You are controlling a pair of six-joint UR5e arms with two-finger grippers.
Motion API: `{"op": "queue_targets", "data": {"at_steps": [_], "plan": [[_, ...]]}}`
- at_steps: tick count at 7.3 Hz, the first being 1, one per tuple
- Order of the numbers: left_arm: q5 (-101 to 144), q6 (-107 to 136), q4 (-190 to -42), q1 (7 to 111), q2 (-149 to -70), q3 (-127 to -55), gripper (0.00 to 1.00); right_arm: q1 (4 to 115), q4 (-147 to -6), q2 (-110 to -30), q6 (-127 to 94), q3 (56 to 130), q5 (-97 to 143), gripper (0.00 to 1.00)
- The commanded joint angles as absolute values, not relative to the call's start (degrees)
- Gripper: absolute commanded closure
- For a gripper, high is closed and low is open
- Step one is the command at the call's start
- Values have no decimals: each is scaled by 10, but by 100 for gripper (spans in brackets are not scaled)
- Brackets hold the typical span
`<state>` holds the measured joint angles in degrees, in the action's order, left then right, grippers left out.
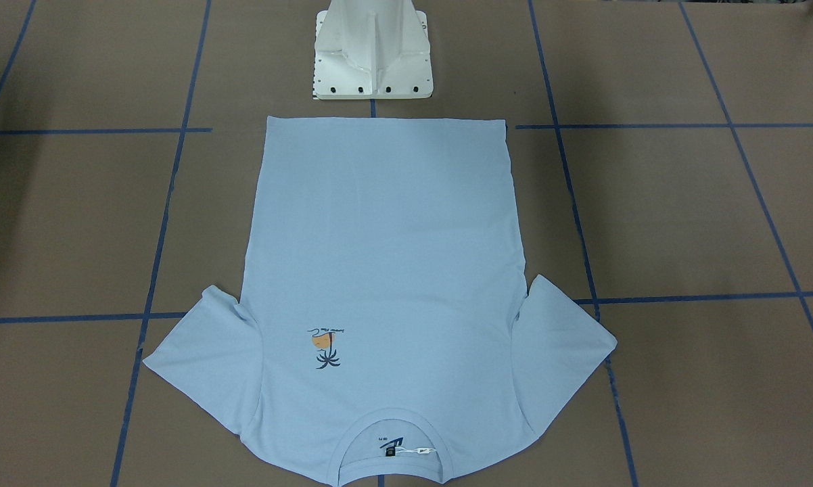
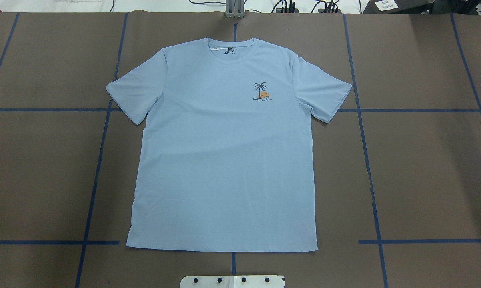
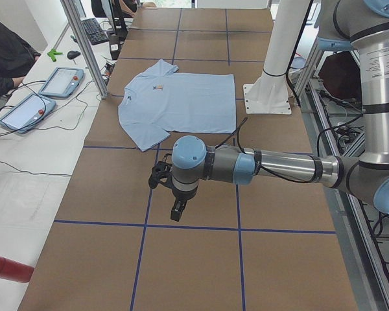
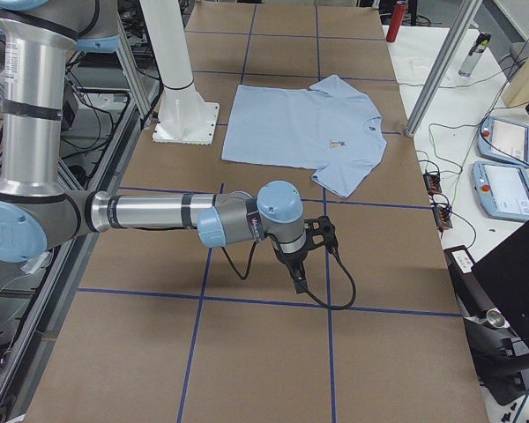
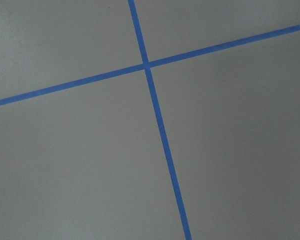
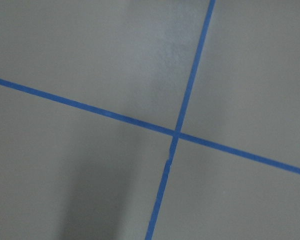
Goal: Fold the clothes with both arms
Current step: 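Move the right gripper toward the sleeve nearest it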
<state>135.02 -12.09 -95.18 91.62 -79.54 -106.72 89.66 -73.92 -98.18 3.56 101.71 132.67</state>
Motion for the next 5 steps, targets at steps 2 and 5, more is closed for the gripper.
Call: {"op": "queue_targets", "data": {"at_steps": [2, 5], "plan": [[1352, -117, -1225, 917, -850, -970, 1, 891, -687, -924, -5, 960, 1356, 0], [1355, -91, -1267, 918, -850, -942, 0, 885, -571, -902, -71, 904, 1390, 0]]}}
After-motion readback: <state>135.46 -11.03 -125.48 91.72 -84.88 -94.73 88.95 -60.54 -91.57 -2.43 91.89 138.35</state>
